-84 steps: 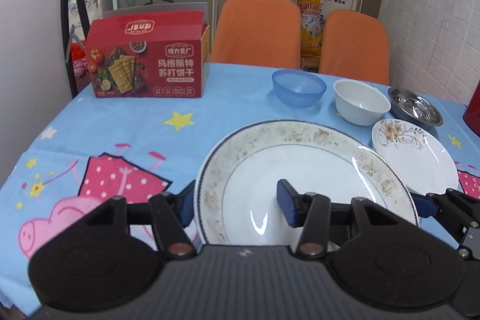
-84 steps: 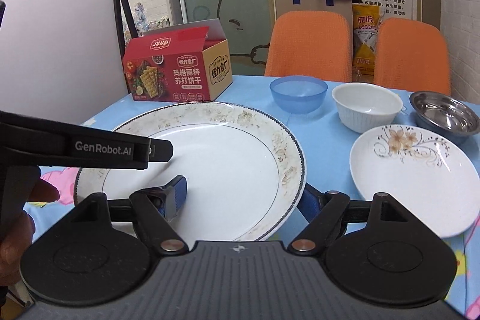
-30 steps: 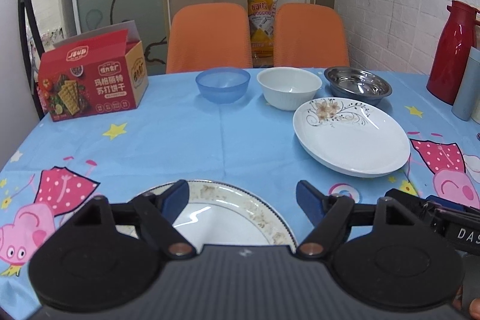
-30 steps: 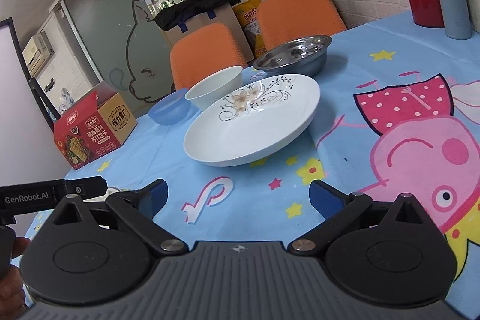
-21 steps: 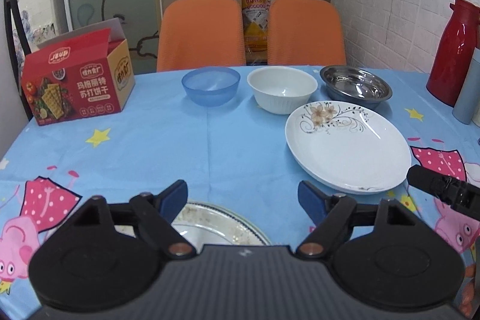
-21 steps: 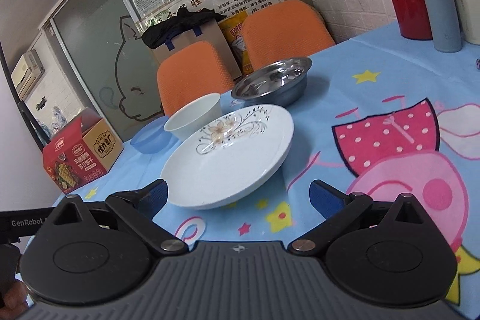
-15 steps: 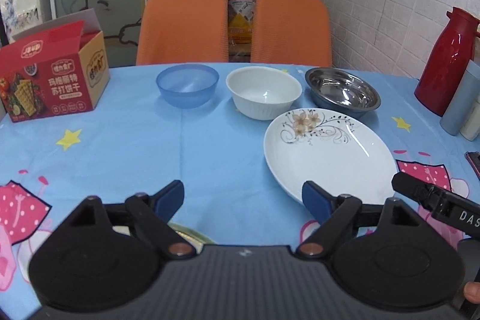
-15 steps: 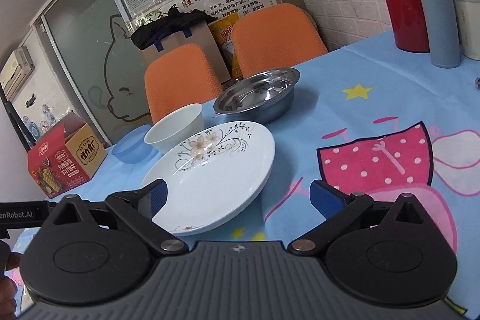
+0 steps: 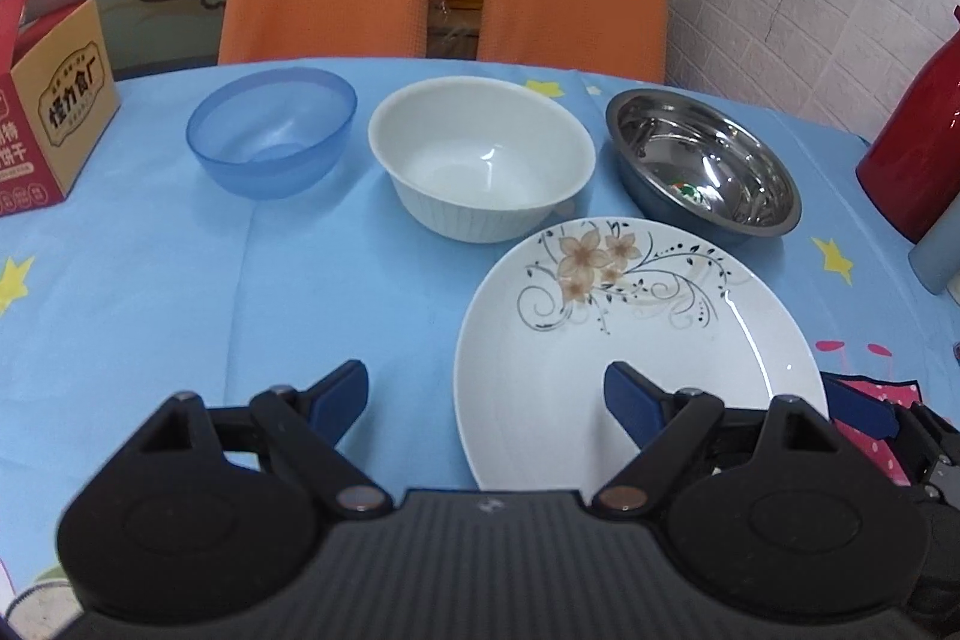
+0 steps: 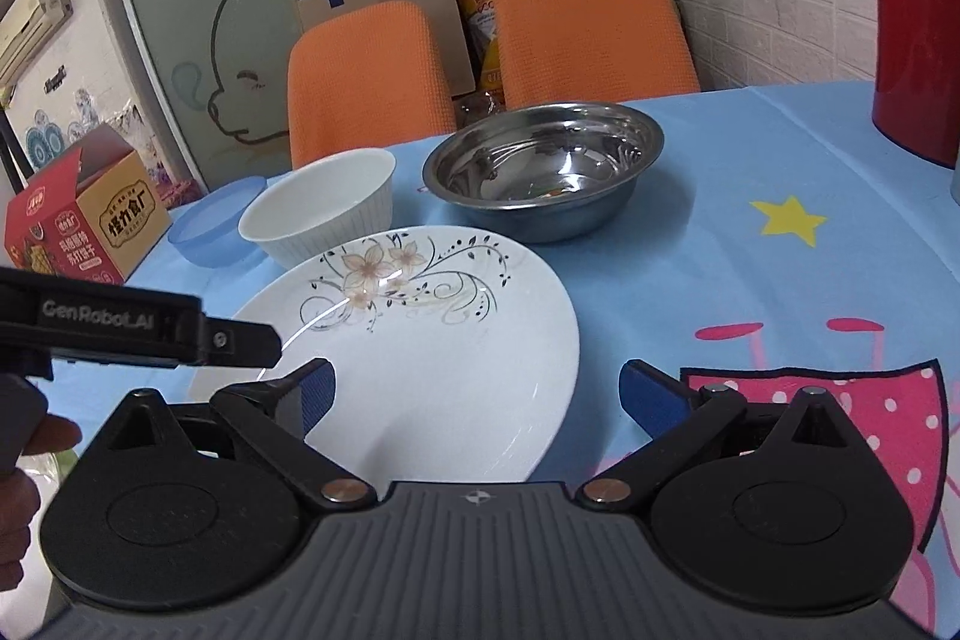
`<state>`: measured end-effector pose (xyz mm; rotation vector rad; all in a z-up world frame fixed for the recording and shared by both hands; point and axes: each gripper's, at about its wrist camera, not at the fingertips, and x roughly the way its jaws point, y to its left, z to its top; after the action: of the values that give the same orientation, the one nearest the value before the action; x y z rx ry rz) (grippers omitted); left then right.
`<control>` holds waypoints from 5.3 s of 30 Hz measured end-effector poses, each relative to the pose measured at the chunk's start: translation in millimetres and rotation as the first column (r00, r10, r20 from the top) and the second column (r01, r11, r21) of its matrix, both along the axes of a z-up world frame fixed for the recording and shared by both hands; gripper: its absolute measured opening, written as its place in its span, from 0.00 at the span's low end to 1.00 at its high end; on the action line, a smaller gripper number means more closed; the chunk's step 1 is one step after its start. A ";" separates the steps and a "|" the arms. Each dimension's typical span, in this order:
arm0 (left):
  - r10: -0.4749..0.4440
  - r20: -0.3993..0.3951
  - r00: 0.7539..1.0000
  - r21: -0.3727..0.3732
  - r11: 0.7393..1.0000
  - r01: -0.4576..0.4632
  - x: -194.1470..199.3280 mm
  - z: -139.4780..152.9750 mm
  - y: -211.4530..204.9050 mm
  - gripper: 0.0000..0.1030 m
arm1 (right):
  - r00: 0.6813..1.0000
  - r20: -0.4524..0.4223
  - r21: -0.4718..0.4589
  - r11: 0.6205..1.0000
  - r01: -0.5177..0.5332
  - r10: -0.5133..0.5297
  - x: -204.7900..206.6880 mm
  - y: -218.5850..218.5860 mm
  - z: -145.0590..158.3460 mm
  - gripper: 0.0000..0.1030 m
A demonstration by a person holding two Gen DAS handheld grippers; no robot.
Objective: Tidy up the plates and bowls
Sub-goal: 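Move the left gripper to the floral white plate and grasp its rim, then carry the floral plate onto the plate stack and open the left gripper, then move the left gripper toward the steel bowl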
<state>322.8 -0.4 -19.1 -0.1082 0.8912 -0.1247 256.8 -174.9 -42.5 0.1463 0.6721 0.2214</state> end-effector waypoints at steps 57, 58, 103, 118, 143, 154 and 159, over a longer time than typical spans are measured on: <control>-0.001 0.181 0.984 0.042 0.999 -0.006 -126.8 42.7 25.8 0.58 | 0.981 0.183 -0.107 0.993 -0.044 0.063 -98.5 71.5 39.2 1.00; 0.012 0.186 0.982 0.040 0.999 -0.020 -133.8 45.0 32.8 0.59 | 0.978 0.191 -0.111 0.992 -0.059 0.080 -102.7 78.2 41.5 1.00; 0.233 0.271 0.934 0.015 0.969 -0.246 -235.6 21.4 154.9 0.78 | 0.936 0.233 -0.099 0.964 -0.245 0.262 -164.9 173.4 29.7 1.00; 0.193 0.275 0.942 0.021 0.978 -0.206 -257.7 25.4 122.0 0.89 | 0.986 0.153 -0.018 0.998 -0.062 0.064 -169.5 106.2 24.0 1.00; 0.008 0.241 0.970 0.074 0.997 -0.026 -207.6 44.4 41.3 0.90 | 0.998 0.019 0.131 0.989 0.063 -0.066 -133.2 13.5 11.8 1.00; -0.121 0.170 0.978 -0.153 0.977 0.147 -57.3 78.3 -18.9 0.90 | 0.980 0.097 0.048 0.984 0.171 -0.174 -30.9 -48.8 54.7 1.00; -0.216 0.161 0.963 -0.103 0.967 0.234 29.0 84.8 -55.8 0.90 | 0.978 0.043 0.003 0.979 0.205 -0.205 26.0 -67.9 52.4 1.00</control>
<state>351.8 -56.2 65.7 -0.1090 0.7447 -0.3951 282.8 -242.8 9.9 0.2072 0.6094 0.0255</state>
